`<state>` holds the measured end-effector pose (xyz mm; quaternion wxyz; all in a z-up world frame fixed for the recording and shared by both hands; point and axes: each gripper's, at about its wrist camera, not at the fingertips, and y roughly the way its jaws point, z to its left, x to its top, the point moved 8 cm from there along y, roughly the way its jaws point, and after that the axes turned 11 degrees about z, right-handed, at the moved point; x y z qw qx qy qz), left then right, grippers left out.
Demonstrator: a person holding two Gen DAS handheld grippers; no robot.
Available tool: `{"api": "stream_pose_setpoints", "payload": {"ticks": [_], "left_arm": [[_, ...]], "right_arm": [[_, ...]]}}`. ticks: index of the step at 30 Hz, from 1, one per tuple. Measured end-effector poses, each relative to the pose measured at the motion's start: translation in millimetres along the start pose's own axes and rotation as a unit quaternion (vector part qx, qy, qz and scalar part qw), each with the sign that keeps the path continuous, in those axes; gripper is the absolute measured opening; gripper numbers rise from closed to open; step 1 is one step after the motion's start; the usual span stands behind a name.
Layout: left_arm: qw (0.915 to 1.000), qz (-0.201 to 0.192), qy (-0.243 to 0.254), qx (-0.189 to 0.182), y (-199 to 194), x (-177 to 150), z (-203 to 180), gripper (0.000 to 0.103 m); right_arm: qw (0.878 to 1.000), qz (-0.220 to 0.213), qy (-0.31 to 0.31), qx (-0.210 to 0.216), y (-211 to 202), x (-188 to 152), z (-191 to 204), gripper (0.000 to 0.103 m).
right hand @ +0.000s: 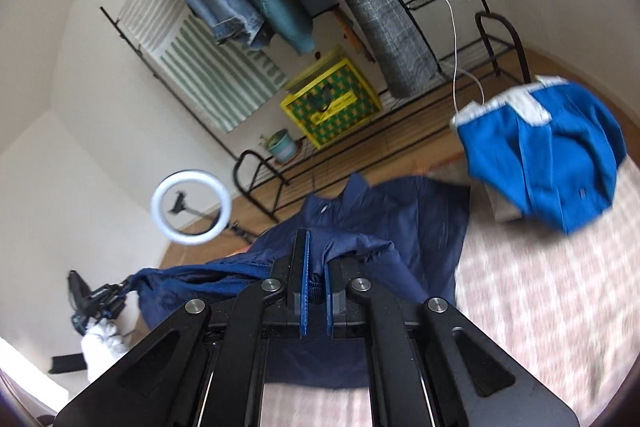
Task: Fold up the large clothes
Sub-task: 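Lift the hem with both tools and fold it toward the collar, then open both tools and release the folded hem onto the jacket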
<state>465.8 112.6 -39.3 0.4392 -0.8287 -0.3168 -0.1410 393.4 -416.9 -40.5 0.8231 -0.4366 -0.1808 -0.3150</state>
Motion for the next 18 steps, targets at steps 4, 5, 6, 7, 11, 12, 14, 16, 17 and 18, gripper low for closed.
{"api": "stream_pose_setpoints", "payload": {"ticks": [4, 5, 6, 7, 11, 12, 14, 16, 17, 18], "left_arm": [[0.9998, -0.008, 0.005, 0.016, 50.0, 40.7, -3.5, 0.005], [0.9997, -0.010, 0.006, 0.021, 62.9, 48.9, -2.9, 0.005], [0.9995, -0.011, 0.007, 0.027, 77.7, 57.0, -1.7, 0.005], [0.9993, -0.012, 0.009, 0.033, 90.3, 62.9, -1.3, 0.005], [0.9981, -0.007, 0.014, 0.059, 155.8, 82.4, 8.5, 0.005], [0.9977, -0.004, 0.017, 0.065, 171.3, 83.7, 12.5, 0.005], [0.9967, 0.001, 0.023, 0.078, 197.3, 84.0, 18.2, 0.005], [0.9957, 0.008, 0.027, 0.088, 225.9, 79.8, 27.7, 0.004], [0.9947, 0.012, 0.028, 0.098, 241.1, 76.5, 34.9, 0.004], [0.9940, 0.016, 0.028, 0.105, 249.8, 74.2, 39.1, 0.004]], "right_arm": [[1.000, -0.005, -0.001, -0.027, 41.3, 37.0, -12.0, 0.004], [0.999, -0.005, -0.002, -0.035, 54.6, 46.7, -16.4, 0.004], [0.999, -0.006, -0.005, -0.045, 67.3, 54.8, -20.7, 0.004], [0.999, -0.006, -0.008, -0.053, 77.2, 60.9, -23.2, 0.004], [0.996, 0.001, -0.018, -0.083, 126.9, 83.3, -41.5, 0.004], [0.996, 0.004, -0.020, -0.091, 139.8, 86.9, -48.1, 0.004], [0.995, 0.010, -0.020, -0.102, 159.7, 93.3, -58.6, 0.004], [0.993, 0.018, -0.017, -0.114, 182.3, 96.3, -73.0, 0.004], [0.993, 0.022, -0.013, -0.118, 193.7, 96.5, -81.1, 0.004], [0.992, 0.029, -0.008, -0.121, 205.4, 95.0, -89.4, 0.004]]}}
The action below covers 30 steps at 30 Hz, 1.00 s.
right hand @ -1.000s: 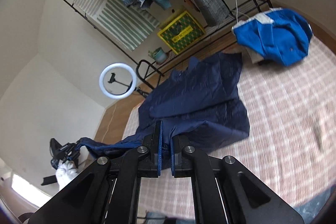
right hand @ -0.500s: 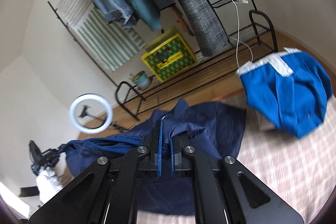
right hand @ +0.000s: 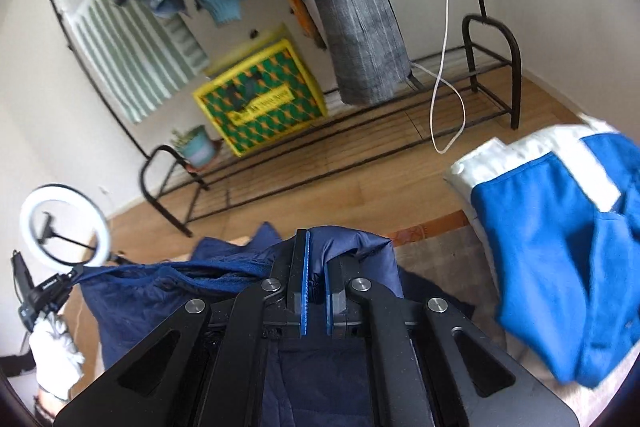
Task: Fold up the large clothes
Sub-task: 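Open both tools and release the folded hem onto the jacket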
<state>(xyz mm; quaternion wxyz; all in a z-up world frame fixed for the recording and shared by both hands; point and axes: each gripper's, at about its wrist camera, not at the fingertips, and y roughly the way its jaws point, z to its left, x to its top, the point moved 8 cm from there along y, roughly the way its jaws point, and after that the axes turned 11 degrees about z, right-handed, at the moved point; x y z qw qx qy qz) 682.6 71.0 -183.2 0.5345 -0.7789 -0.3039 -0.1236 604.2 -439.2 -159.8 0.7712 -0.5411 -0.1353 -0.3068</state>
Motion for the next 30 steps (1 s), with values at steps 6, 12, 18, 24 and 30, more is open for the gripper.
{"api": "stream_pose_setpoints", "payload": {"ticks": [6, 12, 18, 24, 30], "left_arm": [[0.9995, 0.022, -0.015, 0.016, 58.5, -13.9, 23.1, 0.005], [0.9989, 0.024, -0.040, -0.009, 67.3, -12.5, 26.2, 0.019], [0.9987, -0.016, -0.035, -0.034, 27.9, -4.7, 19.6, 0.049], [0.9974, 0.023, 0.049, -0.048, 24.9, -35.2, -25.1, 0.049], [0.9855, 0.100, 0.133, -0.033, 87.4, -81.2, -84.6, 0.049]], "right_arm": [[0.999, 0.029, -0.011, -0.033, 55.0, -8.8, -15.6, 0.004], [0.998, 0.045, -0.015, -0.044, 76.5, -13.5, -24.4, 0.007], [0.999, 0.043, -0.026, -0.017, 66.0, -7.6, -17.2, 0.038], [0.995, -0.015, -0.089, -0.053, 26.5, -3.9, 3.7, 0.060], [0.975, 0.070, -0.208, -0.042, 65.0, -53.0, 55.2, 0.057]]}}
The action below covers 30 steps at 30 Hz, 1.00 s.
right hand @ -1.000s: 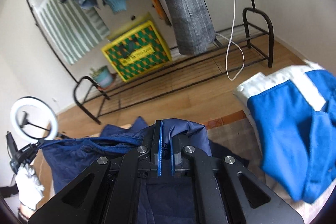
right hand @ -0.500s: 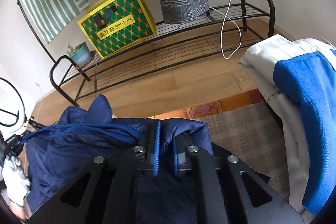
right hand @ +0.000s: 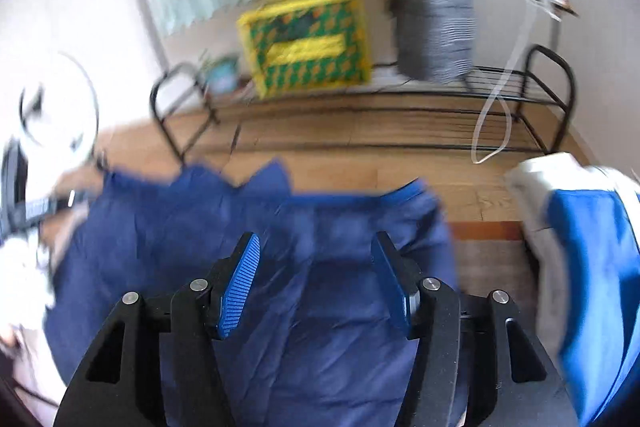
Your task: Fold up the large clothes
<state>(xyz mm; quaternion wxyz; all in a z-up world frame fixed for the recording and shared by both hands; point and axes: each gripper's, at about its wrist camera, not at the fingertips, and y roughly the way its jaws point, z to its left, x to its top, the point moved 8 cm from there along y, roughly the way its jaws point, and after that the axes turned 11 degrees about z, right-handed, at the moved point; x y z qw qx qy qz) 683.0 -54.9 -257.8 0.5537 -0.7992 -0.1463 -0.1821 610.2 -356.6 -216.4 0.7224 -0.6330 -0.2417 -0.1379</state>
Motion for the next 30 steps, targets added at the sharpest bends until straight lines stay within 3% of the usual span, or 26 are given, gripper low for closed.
{"api": "stream_pose_setpoints", "payload": {"ticks": [3, 6, 11, 15, 16, 18, 21, 25, 28, 30], "left_arm": [[0.9978, 0.014, 0.002, 0.064, 33.4, 0.1, 5.7, 0.049], [0.9931, 0.013, 0.008, 0.117, 54.1, 2.8, 16.6, 0.049], [0.9897, 0.003, 0.000, 0.143, 57.2, 10.8, 21.2, 0.049], [0.9864, -0.035, 0.018, 0.160, 23.0, 5.9, 10.1, 0.049], [0.9862, -0.046, 0.030, 0.156, 9.9, 1.6, 1.5, 0.049], [0.9908, -0.053, 0.046, 0.115, -13.1, -11.7, -19.8, 0.049], [0.9894, -0.061, 0.085, 0.100, -31.2, -28.2, -52.2, 0.049], [0.9836, -0.062, 0.137, 0.100, -29.8, -37.3, -98.6, 0.049], [0.9778, -0.059, 0.165, 0.116, -11.2, -37.4, -123.3, 0.049], [0.9756, -0.046, 0.173, 0.127, 8.5, -41.0, -131.9, 0.049]], "right_arm": [[0.999, 0.039, 0.000, -0.031, 33.1, -10.1, -3.1, 0.057], [0.998, 0.044, 0.029, -0.040, 51.0, -13.4, -19.0, 0.055], [0.996, 0.050, 0.056, -0.049, 55.5, -18.2, -35.5, 0.055], [0.995, 0.041, 0.049, -0.077, 38.7, -20.7, -37.3, 0.055], [0.995, 0.036, 0.049, -0.084, 31.0, -22.4, -39.5, 0.055], [0.995, 0.024, 0.065, -0.074, 10.1, -31.5, -44.1, 0.058], [0.993, 0.015, 0.118, -0.026, -28.8, -69.3, -50.3, 0.058], [0.986, 0.032, 0.164, -0.013, -63.6, -142.0, -54.8, 0.060], [0.978, 0.044, 0.202, 0.010, -79.6, -198.3, -53.7, 0.062], [0.968, 0.048, 0.240, 0.062, -81.9, -226.9, -49.0, 0.064]]}}
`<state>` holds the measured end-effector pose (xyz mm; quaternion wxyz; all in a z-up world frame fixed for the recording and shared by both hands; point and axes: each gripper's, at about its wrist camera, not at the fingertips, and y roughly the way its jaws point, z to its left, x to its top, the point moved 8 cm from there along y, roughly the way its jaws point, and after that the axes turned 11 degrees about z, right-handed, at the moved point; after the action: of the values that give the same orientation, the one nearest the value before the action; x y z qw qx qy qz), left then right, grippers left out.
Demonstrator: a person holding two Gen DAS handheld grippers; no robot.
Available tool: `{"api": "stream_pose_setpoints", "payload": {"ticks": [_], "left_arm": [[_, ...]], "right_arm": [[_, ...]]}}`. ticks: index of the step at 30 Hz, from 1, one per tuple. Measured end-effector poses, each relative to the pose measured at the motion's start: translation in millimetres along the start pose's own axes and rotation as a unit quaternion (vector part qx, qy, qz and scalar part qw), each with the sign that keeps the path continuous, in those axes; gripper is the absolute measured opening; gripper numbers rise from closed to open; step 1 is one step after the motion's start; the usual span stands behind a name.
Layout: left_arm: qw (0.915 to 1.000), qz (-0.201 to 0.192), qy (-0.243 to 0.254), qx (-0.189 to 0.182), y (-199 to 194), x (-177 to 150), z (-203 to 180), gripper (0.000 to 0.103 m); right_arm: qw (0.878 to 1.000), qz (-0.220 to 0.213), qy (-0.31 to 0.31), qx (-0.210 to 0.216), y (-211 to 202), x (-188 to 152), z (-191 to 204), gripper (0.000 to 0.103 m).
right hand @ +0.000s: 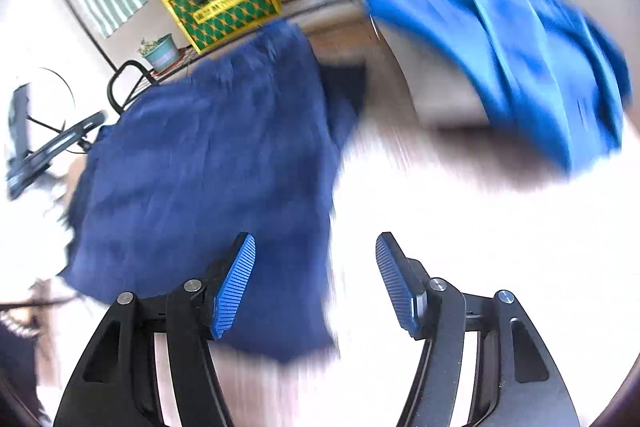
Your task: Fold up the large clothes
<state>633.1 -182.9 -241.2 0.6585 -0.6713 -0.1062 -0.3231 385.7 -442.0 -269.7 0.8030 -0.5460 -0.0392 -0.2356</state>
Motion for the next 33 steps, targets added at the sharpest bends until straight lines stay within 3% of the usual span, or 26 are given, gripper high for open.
{"api": "stream_pose_setpoints", "payload": {"ticks": [4, 8, 10, 14, 17, 21, 23, 26, 27, 29, 30, 31, 33], "left_arm": [[0.9981, 0.050, 0.034, 0.002, 51.2, -20.7, -24.1, 0.049], [0.9980, 0.052, 0.037, -0.004, 59.8, -23.9, -27.5, 0.049], [0.9979, 0.056, 0.033, -0.008, 55.8, -22.5, -23.5, 0.049], [0.9998, 0.015, -0.010, -0.010, 23.8, -9.1, 5.5, 0.049], [0.9987, -0.009, -0.050, -0.002, 9.0, 7.1, 32.3, 0.049], [0.9948, 0.000, -0.095, -0.037, 20.6, 26.7, 36.9, 0.049], [0.9942, 0.000, -0.095, -0.052, 27.0, 33.6, 25.0, 0.049], [0.9985, 0.008, -0.046, -0.029, 47.8, 33.1, -6.6, 0.049], [0.9988, 0.033, -0.030, -0.019, 65.6, 26.1, -16.5, 0.049], [0.9972, 0.074, -0.008, 0.007, 90.6, 13.2, -24.4, 0.049], [0.9975, 0.070, -0.006, 0.012, 89.1, 14.9, -24.7, 0.049], [0.9978, 0.063, -0.009, 0.018, 83.6, 18.0, -22.4, 0.049], [0.9983, 0.048, -0.015, 0.028, 62.9, 18.7, -14.9, 0.049]], "right_arm": [[0.997, 0.009, 0.037, 0.062, 10.6, -18.5, 0.2, 0.070], [0.993, -0.005, 0.053, 0.109, 11.4, -11.7, 8.0, 0.070], [0.991, 0.002, 0.069, 0.112, 14.0, -10.2, 5.7, 0.070], [0.990, -0.006, 0.086, 0.109, 2.5, -23.0, 2.1, 0.070], [0.988, 0.011, 0.087, 0.127, 9.3, -36.4, 10.4, 0.076], [0.990, 0.001, 0.058, 0.126, 23.4, -19.6, 32.3, 0.077], [0.989, -0.003, 0.074, 0.130, 30.7, -9.7, 34.4, 0.077], [0.988, -0.024, 0.103, 0.111, 38.8, 4.8, 34.5, 0.077], [0.990, -0.029, 0.099, 0.097, 40.9, 8.0, 37.4, 0.076], [0.993, -0.036, 0.082, 0.072, 44.1, 11.5, 43.8, 0.054], [0.994, -0.031, 0.072, 0.070, 48.3, 10.9, 48.6, 0.032], [0.994, -0.027, 0.072, 0.075, 49.5, 7.5, 48.2, 0.024], [0.993, -0.033, 0.079, 0.079, 47.1, 4.4, 46.7, 0.018]]}}
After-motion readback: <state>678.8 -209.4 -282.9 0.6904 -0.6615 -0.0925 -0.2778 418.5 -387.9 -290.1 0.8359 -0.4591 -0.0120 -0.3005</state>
